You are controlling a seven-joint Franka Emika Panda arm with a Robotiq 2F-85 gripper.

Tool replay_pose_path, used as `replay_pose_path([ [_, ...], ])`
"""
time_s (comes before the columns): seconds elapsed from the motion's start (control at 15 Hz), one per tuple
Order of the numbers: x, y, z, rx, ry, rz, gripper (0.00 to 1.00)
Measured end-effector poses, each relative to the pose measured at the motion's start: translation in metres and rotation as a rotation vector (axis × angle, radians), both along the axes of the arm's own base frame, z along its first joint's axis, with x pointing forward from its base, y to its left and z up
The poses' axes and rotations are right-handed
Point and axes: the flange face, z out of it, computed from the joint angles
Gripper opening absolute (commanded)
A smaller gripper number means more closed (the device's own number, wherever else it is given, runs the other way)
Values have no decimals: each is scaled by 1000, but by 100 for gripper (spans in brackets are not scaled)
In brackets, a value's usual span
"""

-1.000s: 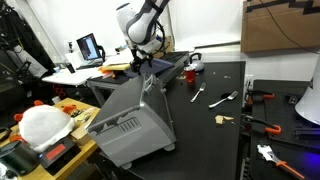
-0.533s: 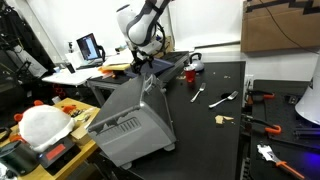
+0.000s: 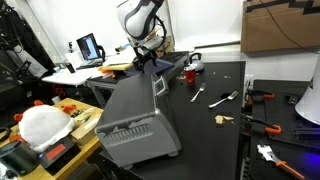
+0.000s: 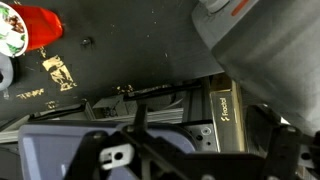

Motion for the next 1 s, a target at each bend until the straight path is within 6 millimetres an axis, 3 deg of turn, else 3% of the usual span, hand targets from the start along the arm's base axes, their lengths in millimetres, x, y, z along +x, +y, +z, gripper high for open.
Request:
replay_pose_path([
  [1.0,-22,-21,21,46,179,3,100],
])
